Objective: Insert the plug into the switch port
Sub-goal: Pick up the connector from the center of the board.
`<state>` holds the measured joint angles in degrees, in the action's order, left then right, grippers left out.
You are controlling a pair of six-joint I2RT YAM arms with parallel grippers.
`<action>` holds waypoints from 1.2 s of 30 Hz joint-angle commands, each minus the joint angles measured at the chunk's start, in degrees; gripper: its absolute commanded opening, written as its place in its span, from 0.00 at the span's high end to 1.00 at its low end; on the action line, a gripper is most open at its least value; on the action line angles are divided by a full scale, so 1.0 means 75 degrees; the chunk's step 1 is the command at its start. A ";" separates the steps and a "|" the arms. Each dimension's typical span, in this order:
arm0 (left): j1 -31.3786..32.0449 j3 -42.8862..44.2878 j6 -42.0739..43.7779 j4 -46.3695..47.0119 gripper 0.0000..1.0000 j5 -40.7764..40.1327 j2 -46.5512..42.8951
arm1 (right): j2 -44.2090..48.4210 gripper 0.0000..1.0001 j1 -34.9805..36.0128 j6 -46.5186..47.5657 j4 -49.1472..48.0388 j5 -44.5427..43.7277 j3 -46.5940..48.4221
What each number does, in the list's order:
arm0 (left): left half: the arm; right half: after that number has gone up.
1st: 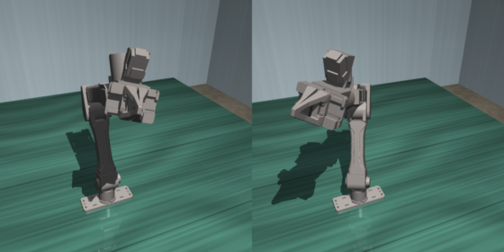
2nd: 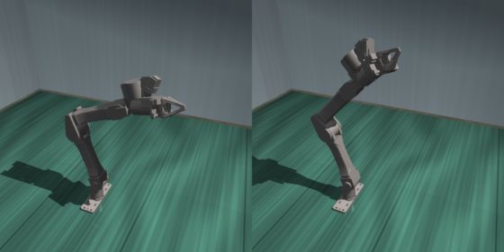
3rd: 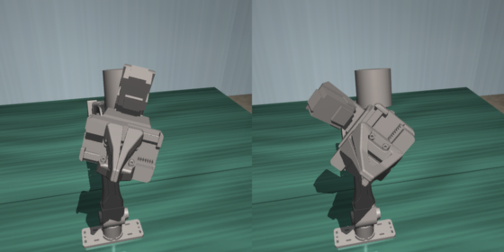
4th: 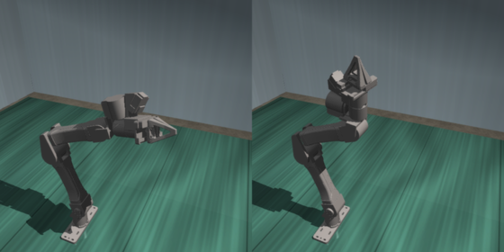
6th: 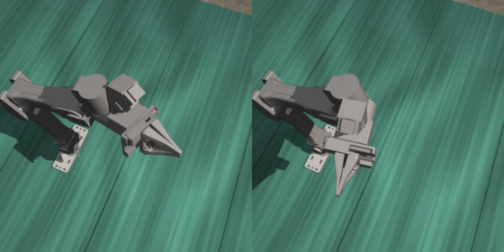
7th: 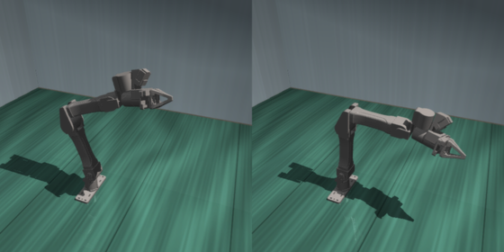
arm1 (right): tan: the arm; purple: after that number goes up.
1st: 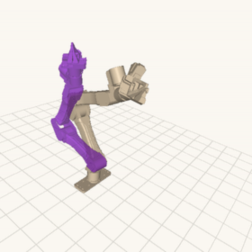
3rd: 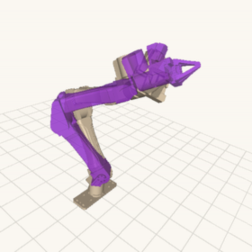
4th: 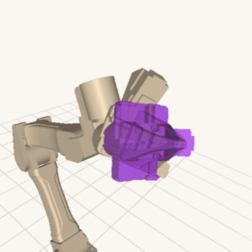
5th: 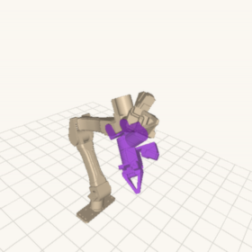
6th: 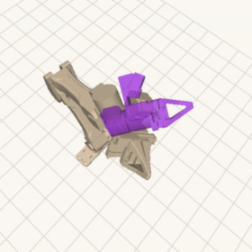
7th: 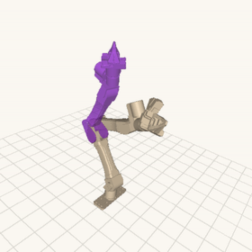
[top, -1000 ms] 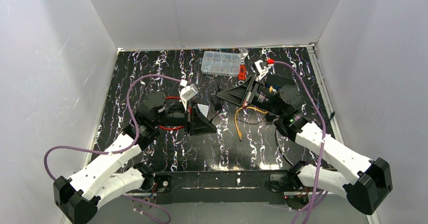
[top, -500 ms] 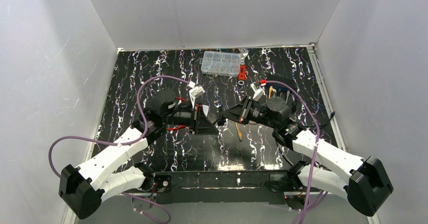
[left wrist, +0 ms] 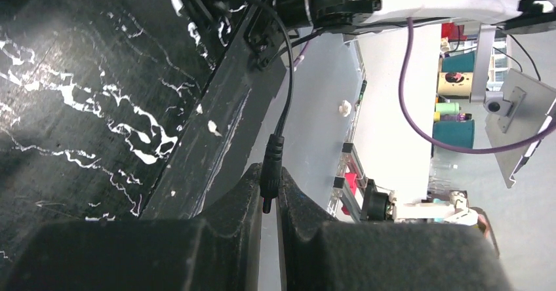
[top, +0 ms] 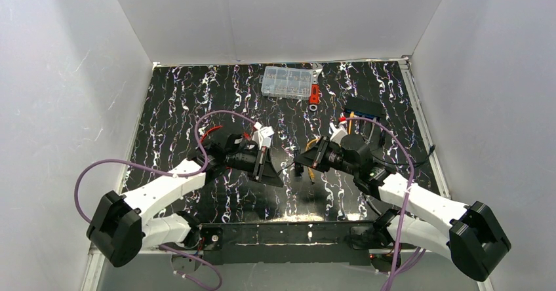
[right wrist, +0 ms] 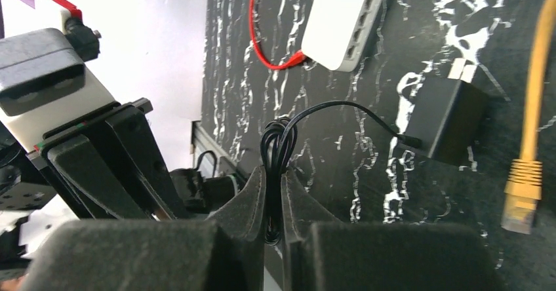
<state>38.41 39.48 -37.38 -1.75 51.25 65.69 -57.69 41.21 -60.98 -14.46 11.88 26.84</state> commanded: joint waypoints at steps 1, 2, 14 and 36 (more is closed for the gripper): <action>0.0033 -0.0209 0.0000 -0.0095 1.00 -0.0012 0.0159 | 0.0018 0.84 -0.0011 0.0484 -0.0058 -0.0443 -0.0183; 0.0043 -0.0252 -0.0009 -0.0095 1.00 -0.0029 0.0227 | -0.0042 0.83 -0.0010 0.0642 -0.0015 -0.0416 -0.0171; 0.0166 -0.0361 -0.0151 -0.0191 1.00 0.0079 0.0551 | 0.0563 0.50 -0.0011 0.3495 0.1417 -0.0541 0.0414; 0.0253 0.0359 0.0418 -0.1842 1.00 0.1230 0.0689 | 0.1796 0.51 0.0414 0.9978 0.2300 0.2901 0.1572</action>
<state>39.90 40.77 -35.32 -12.73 56.28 72.01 -44.51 41.90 2.47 1.96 27.43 36.23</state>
